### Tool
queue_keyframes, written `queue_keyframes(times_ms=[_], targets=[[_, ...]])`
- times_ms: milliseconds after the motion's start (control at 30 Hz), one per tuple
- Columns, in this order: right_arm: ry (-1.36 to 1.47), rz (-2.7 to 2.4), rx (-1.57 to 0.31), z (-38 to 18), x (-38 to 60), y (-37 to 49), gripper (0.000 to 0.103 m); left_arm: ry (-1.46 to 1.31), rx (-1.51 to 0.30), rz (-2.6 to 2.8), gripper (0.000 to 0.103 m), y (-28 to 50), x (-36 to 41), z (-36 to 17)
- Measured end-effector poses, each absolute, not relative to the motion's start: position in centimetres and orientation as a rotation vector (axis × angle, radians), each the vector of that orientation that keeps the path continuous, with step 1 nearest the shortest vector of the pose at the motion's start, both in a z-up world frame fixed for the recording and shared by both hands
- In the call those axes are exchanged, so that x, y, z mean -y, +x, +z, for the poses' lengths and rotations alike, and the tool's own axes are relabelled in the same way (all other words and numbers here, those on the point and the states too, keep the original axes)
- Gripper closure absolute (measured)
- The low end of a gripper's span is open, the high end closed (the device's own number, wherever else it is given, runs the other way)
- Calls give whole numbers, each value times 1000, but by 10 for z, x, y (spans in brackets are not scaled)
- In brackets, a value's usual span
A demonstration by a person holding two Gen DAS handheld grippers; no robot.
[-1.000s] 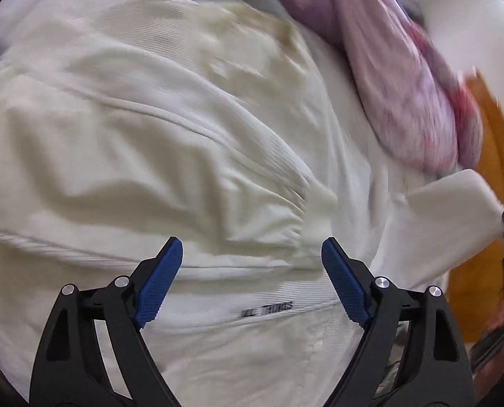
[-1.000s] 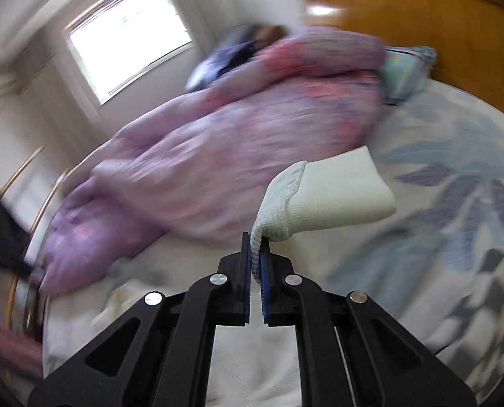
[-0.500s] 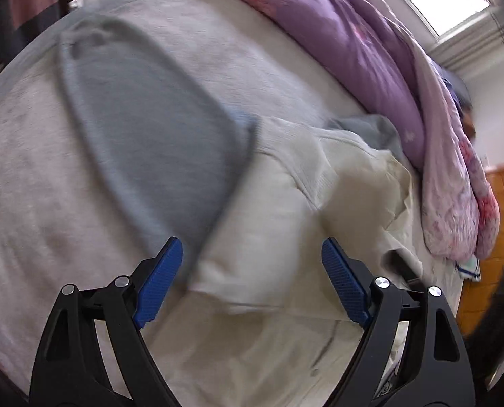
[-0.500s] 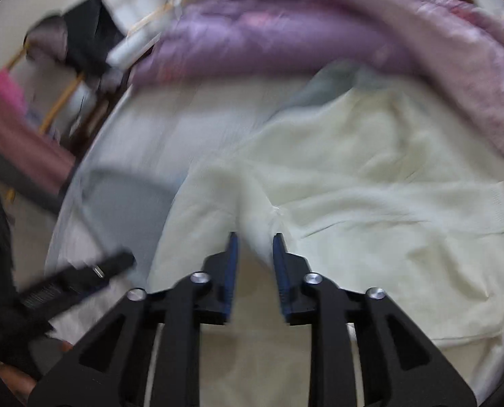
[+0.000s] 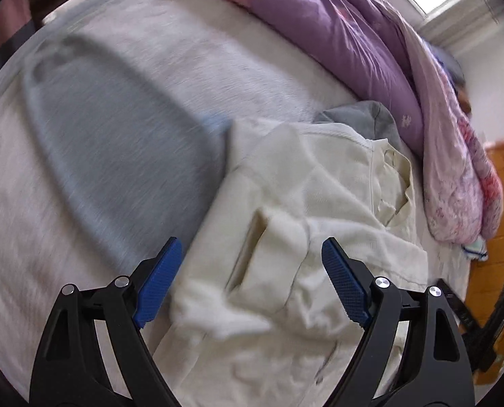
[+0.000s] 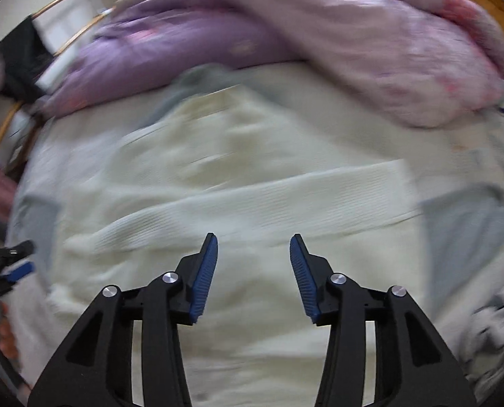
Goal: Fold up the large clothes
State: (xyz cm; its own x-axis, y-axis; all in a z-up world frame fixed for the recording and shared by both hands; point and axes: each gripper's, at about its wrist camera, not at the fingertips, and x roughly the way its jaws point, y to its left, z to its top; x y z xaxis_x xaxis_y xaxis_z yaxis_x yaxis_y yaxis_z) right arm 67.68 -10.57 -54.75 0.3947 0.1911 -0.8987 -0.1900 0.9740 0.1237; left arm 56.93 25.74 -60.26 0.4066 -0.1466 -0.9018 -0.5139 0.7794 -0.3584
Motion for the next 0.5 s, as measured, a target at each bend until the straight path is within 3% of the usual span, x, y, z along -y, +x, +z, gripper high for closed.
queue_keyframes(times_ms=[267, 500], targets=[[128, 122, -1267, -582, 222, 771, 50, -585, -1230, 302, 18, 668, -268, -633], [195, 149, -1341, -624, 243, 826, 42, -494, -1339, 288, 18, 717, -272, -669]])
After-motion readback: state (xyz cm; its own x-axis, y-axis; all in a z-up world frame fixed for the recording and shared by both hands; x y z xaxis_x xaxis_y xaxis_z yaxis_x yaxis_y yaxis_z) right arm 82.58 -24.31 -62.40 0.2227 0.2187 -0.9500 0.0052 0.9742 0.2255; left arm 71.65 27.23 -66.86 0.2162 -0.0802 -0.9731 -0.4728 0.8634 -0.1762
